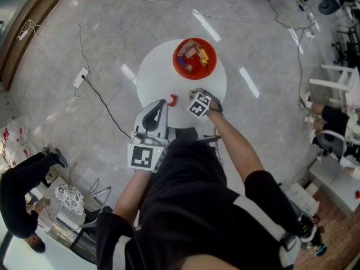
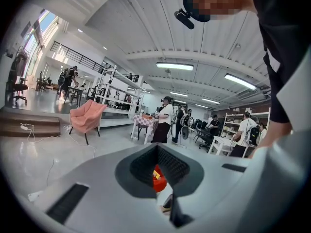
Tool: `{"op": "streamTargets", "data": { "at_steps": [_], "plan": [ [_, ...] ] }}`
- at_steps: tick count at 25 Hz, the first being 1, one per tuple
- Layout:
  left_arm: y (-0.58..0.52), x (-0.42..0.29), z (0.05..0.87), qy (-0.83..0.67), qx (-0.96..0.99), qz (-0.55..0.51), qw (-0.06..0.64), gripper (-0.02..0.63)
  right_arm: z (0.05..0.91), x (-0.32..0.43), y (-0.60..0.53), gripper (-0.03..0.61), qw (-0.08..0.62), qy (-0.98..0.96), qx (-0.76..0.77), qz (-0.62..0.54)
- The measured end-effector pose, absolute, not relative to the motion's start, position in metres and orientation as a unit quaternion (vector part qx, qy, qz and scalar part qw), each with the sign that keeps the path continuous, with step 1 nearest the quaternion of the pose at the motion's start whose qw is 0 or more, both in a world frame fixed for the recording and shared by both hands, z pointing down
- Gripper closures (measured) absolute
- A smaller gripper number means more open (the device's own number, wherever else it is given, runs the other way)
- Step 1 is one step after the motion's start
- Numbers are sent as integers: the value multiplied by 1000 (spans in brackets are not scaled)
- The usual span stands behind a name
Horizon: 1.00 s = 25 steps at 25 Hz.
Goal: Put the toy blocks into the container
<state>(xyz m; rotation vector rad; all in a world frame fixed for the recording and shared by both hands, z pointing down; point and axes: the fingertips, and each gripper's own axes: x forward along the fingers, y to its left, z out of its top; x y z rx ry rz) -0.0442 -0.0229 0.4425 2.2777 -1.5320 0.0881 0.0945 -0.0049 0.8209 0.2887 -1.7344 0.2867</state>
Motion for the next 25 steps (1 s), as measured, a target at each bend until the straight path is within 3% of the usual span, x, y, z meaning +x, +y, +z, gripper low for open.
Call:
{"op": "streamTargets", "data": {
  "at_steps": [6, 18, 25],
  "plan": [
    [-25, -43, 436, -544, 818, 21, 189, 615, 763, 92, -9, 506, 582, -782, 161, 155],
    [-28, -42, 430, -536, 823, 23, 186, 615, 622, 81, -66, 508, 397, -849, 286, 199],
    [-26, -44, 431, -538, 822, 40, 181, 615, 617, 84, -132, 508, 351, -847, 352, 187]
  ]
}}
